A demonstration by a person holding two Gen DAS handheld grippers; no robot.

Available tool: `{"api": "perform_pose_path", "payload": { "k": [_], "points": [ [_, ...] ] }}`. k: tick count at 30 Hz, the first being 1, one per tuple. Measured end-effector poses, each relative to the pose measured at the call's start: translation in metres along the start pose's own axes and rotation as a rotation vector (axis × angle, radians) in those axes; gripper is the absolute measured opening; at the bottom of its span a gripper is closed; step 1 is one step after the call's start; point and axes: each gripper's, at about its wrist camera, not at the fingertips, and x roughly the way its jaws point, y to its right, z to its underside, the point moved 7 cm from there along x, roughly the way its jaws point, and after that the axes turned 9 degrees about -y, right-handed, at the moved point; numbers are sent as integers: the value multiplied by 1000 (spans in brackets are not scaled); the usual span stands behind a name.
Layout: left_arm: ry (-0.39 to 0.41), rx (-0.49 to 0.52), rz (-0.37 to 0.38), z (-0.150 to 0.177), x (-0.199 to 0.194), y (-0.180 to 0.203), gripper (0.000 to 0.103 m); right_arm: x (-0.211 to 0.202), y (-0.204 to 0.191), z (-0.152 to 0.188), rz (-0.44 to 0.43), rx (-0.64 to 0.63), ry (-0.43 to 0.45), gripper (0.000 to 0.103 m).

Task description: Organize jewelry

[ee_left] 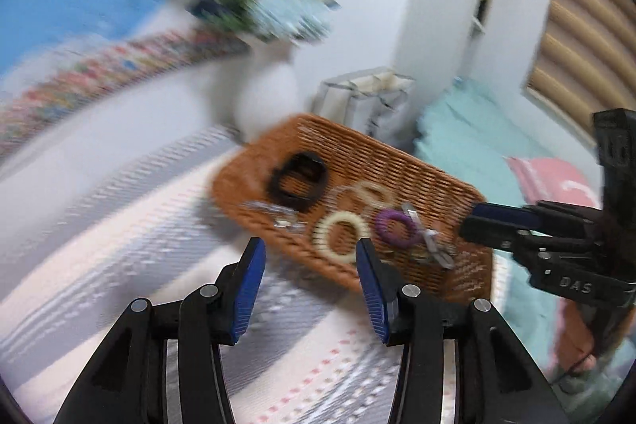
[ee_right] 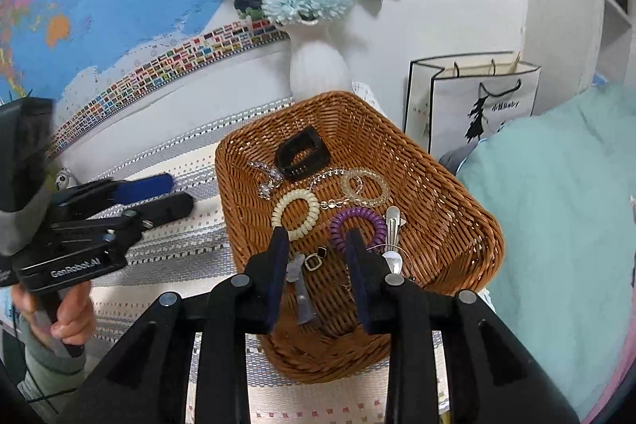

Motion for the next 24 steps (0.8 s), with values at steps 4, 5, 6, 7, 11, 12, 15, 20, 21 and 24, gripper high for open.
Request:
{"api": "perform_pose_path", "payload": {
  "k": [4,5,6,7,11,12,15,20,21,24],
  "points": [
    [90,11,-143,13,-30,-8,51,-9,-10,9,46,-1,45,34],
    [117,11,-171,18,-38,-8,52,-12,-14,11,64,-7,56,34],
    [140,4,-195,23,-45,-10,58,-14,-19,14,82,-14,67,35],
    [157,-8,-212,30,-51,-11,63,-15,-21,15,92,-18,74,37],
    [170,-33,-251,55,-59,-12,65,-19,-38,26,127,-44,86,48],
    [167,-36,-264,61,-60,-13,65,-18,-42,29,135,-50,84,50],
    [153,-54,-284,77,-60,-15,65,-15,-50,37,154,-62,77,50],
    [137,-87,-262,91,-56,-17,65,-9,-56,44,186,-71,64,51],
    [135,-90,-263,93,-55,-17,65,-8,-57,44,185,-69,65,51],
    [130,-97,-259,97,-53,-16,65,-6,-55,44,194,-67,64,51]
  ]
}}
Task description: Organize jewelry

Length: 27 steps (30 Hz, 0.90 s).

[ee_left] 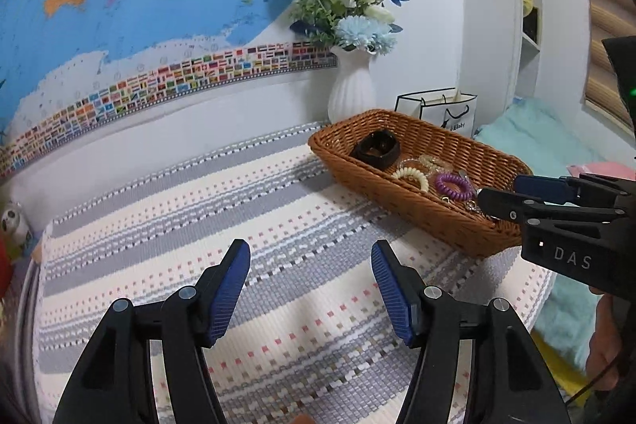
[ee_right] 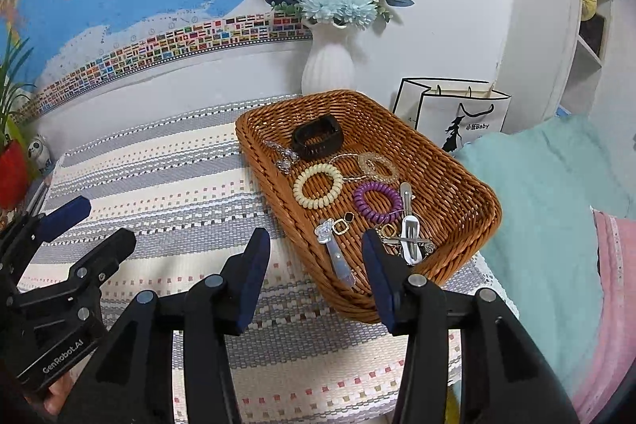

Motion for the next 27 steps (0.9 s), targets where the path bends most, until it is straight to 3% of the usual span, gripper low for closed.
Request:
{"api": "perform_pose_path", "payload": {
  "k": [27],
  "points": [
    [-18,45,-11,2,6,16,65,15,9,4,-8,36,-37,51]
  ]
}}
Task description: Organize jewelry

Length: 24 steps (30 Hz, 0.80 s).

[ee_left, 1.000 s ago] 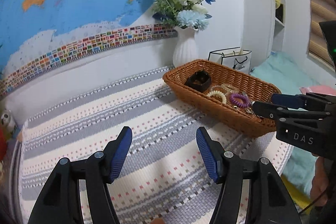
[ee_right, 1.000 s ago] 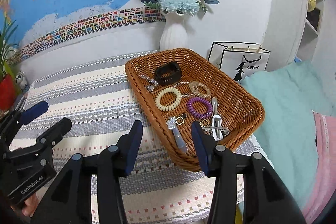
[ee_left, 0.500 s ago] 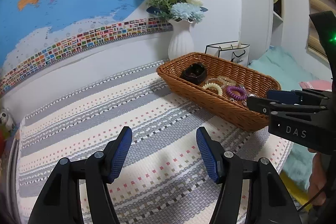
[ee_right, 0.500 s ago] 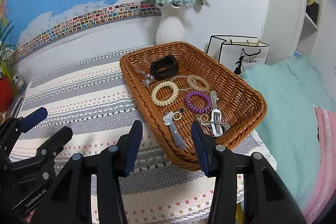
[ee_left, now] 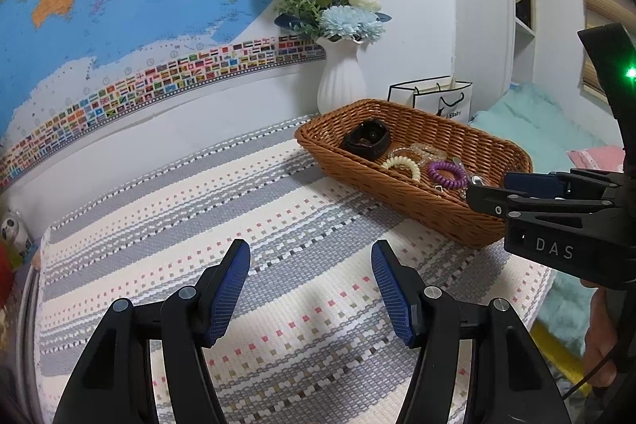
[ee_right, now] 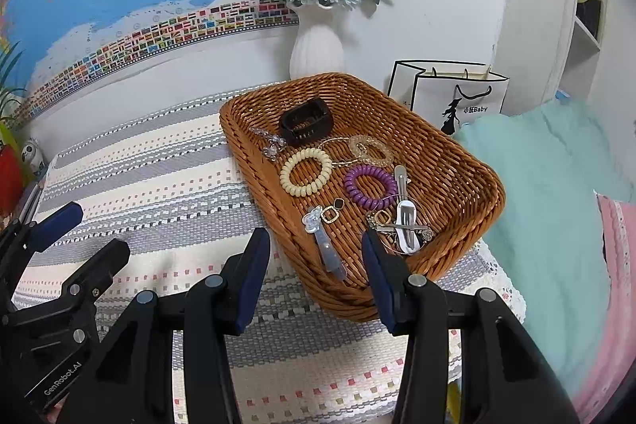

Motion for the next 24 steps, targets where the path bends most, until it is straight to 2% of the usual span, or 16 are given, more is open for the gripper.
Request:
{"api": "perform_pose_path", "payload": {
  "k": [24],
  "points": [
    [-34,-1,18,7,6,6,65,1,3,4,1,16,-10,51]
  ]
}}
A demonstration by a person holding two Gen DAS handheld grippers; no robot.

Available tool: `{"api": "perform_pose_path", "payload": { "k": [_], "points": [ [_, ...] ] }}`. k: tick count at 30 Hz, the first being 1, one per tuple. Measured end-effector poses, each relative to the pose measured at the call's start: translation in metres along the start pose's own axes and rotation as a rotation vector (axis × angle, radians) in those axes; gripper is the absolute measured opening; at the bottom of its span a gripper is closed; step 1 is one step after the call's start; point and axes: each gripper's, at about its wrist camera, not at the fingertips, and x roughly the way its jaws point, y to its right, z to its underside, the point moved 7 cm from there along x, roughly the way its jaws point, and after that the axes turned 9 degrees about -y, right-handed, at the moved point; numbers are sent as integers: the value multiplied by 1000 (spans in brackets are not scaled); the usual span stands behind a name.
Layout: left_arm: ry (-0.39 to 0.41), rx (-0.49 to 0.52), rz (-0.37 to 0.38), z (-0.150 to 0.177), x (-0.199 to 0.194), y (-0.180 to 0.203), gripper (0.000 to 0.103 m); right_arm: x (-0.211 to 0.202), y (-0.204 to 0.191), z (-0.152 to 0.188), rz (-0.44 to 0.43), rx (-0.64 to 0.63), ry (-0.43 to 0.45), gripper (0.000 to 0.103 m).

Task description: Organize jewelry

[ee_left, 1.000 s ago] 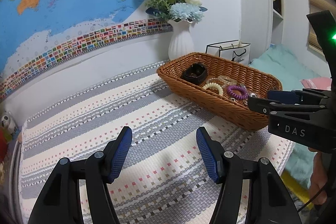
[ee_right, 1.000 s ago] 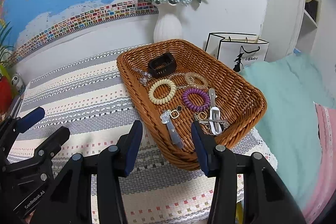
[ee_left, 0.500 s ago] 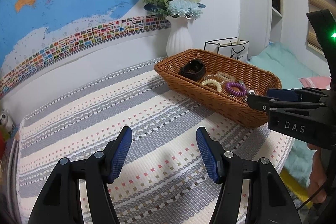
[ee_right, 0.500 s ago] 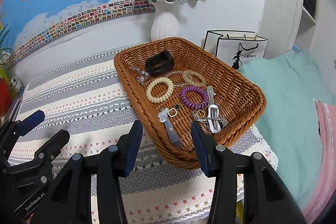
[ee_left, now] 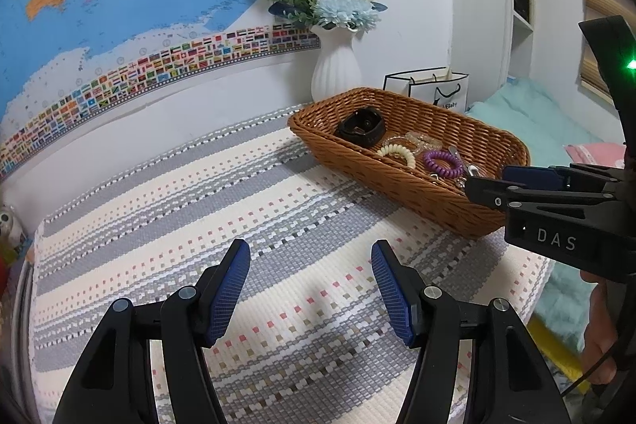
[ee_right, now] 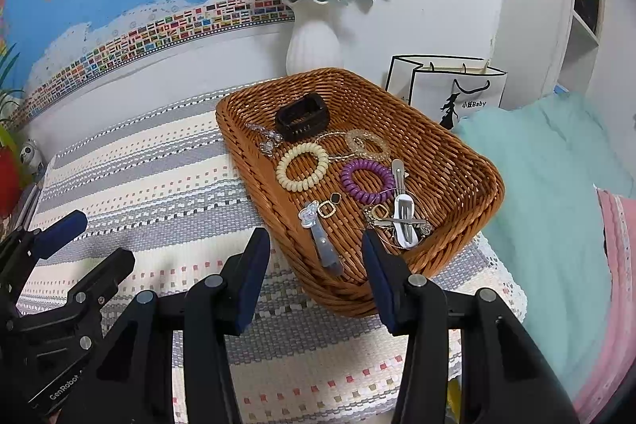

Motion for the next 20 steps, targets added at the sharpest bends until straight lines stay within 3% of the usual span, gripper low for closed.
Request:
{"api": "perform_pose_path", "payload": {
  "k": [13,17,20],
  "points": [
    [-11,-7,-7,-1,3,0,65,0,0,1,-1,-4,-2,51],
    [27,-20,-89,-3,1,-7,65,1,-1,1,0,-7,-6,51],
    [4,-31,-55,-4,4,-11,65,3,-1,0,0,-9,-10,51]
  ]
}}
